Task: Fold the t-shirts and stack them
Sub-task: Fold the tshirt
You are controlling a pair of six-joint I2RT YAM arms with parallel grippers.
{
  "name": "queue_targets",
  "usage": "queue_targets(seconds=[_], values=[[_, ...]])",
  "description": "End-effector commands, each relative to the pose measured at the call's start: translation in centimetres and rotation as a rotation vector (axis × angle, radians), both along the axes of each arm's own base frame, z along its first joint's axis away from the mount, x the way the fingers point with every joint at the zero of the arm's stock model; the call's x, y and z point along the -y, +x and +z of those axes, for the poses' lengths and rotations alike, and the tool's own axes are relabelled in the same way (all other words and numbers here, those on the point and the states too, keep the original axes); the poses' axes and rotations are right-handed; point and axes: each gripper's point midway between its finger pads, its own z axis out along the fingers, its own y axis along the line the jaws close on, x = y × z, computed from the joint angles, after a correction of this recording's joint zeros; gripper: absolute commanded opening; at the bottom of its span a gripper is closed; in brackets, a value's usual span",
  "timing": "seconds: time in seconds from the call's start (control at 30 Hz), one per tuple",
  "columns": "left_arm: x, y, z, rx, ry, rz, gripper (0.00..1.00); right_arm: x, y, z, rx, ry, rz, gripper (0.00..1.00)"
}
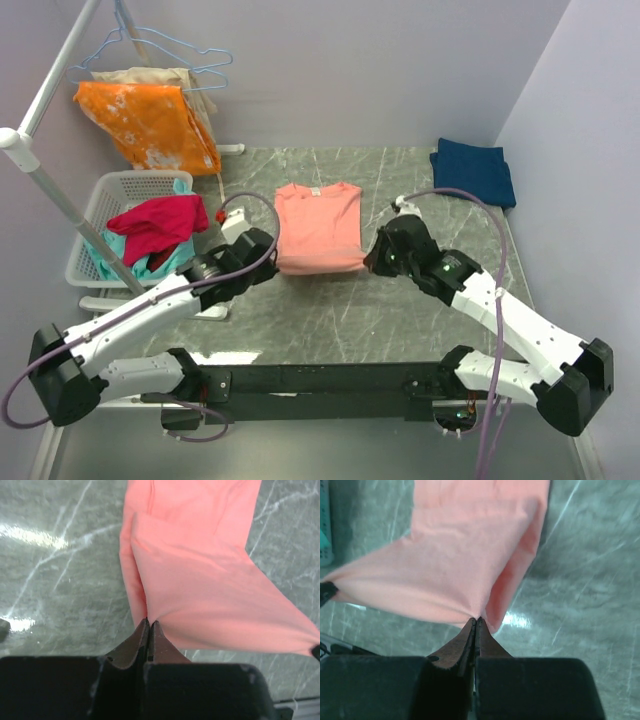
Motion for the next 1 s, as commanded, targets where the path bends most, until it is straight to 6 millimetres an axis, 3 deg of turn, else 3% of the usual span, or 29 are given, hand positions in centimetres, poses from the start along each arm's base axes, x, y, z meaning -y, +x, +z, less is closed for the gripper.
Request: queue_targets(seconds=[0.0,0.13,0.23,0.57,0.73,0.8,0.83,0.9,0.93,0.97], values=[[-1.0,1.9,1.0,0.028,0.116,0.059,0.01,0.9,2.7,3.0,0.083,-0.080,-0.057,0.00],[-0.3,4.1,1.4,0.030,0.189,0.099,0.01,0.7,5.0,4.5,0.116,-0.094,-0.088,0.00],[-1.2,6.2,1.7,0.031,0.235,0.180,0.01,0.6,7.0,5.4,0.139,-0.093,-0.106,0.00],[-2.2,13.0,3.4,0.072,0.290,0.278,0.01,0.5,13.3,6.1,0.157,-0.103,-0.145,0.00],[-2.2,16.4,3.1,0.072,0.297,0.273,0.01,0.3,16.6,6.5,0.157,-0.080,-0.155,0.00],[-1.6,17.8,2.5,0.062,0.310,0.263,0.01,0.2,18.0,5.3,0.133,-0.095,-0.154,0.00],[-1.7,18.4,2.1,0.055,0.323,0.263,0.01,0.0,18.9,5.8,0.144,-0.088,-0.157,0.00],[-1.2,20.1,1.3,0.051,0.329,0.257,0.01,-0.2,20.4,4.1,0.115,-0.101,-0.159,0.00],[-1.4,20.9,1.0,0.046,0.334,0.254,0.01,-0.4,21.3,4.7,0.127,-0.088,-0.160,0.00],[-1.2,21.5,0.8,0.043,0.328,0.249,0.01,-0.6,22.2,3.3,0.102,-0.099,-0.160,0.00]])
